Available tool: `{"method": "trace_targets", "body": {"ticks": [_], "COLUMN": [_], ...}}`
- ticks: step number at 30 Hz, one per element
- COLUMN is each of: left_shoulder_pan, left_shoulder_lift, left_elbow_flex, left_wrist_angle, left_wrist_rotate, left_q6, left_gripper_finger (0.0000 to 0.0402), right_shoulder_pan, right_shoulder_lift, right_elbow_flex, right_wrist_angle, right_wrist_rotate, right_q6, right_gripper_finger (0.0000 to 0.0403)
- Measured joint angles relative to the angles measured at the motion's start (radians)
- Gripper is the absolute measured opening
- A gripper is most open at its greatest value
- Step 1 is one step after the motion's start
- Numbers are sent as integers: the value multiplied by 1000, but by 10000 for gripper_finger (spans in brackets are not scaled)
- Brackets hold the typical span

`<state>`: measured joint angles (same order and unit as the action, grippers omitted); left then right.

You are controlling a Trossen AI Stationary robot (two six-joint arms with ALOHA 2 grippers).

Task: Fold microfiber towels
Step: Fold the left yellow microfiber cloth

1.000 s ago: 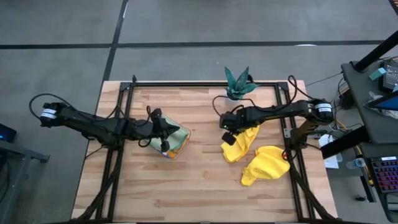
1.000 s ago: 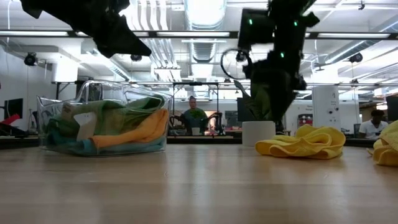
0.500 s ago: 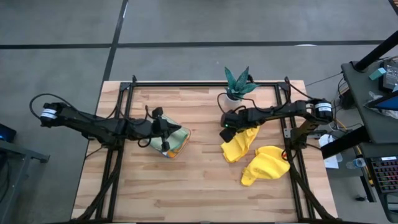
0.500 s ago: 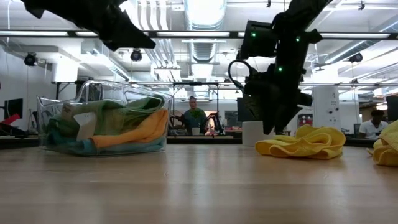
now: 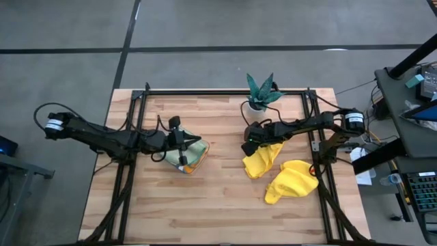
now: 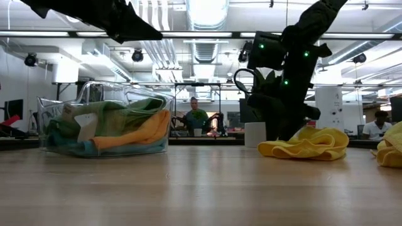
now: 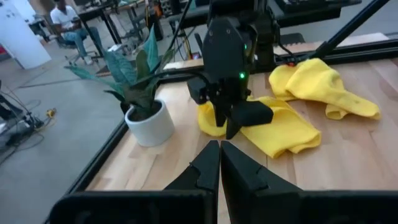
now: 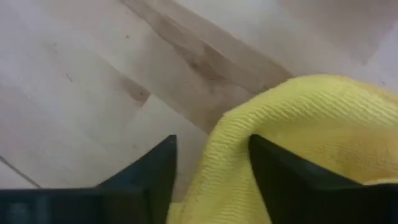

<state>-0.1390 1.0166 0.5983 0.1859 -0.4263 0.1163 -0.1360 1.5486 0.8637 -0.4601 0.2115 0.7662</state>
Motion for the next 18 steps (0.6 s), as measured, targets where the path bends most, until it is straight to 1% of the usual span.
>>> {"method": "trace_targets", "body": {"ticks": [3, 7, 8, 11, 13, 18], "left_shoulder_pan": [2, 2, 2, 2, 2, 2], "left_shoulder_lift": [3, 3, 3, 3, 3, 3], "left_elbow_flex": [0, -1, -1, -1, -1, -2], "left_wrist_angle": [20, 41, 43, 48, 49, 86], "left_wrist_rotate": [-1, -1, -1, -1, -1, 4], "left_q6": [25, 53, 54, 72, 74, 54], "left_gripper_finger": [0, 0, 0, 0, 0, 0], "right_shoulder_pan": [0, 0, 1, 12, 29, 96], "right_shoulder_lift": [10, 39, 39, 30, -2, -97], "right_elbow_flex": [-1, -2, -1, -2, 0, 43], "right_wrist_angle": [5, 13, 18, 48, 68, 73], "right_wrist_rotate": [2, 8, 19, 24, 19, -10], "right_q6": [-3, -31, -48, -74, -107, -257], "right_gripper_finger": [127, 31, 21, 12, 10, 9]}}
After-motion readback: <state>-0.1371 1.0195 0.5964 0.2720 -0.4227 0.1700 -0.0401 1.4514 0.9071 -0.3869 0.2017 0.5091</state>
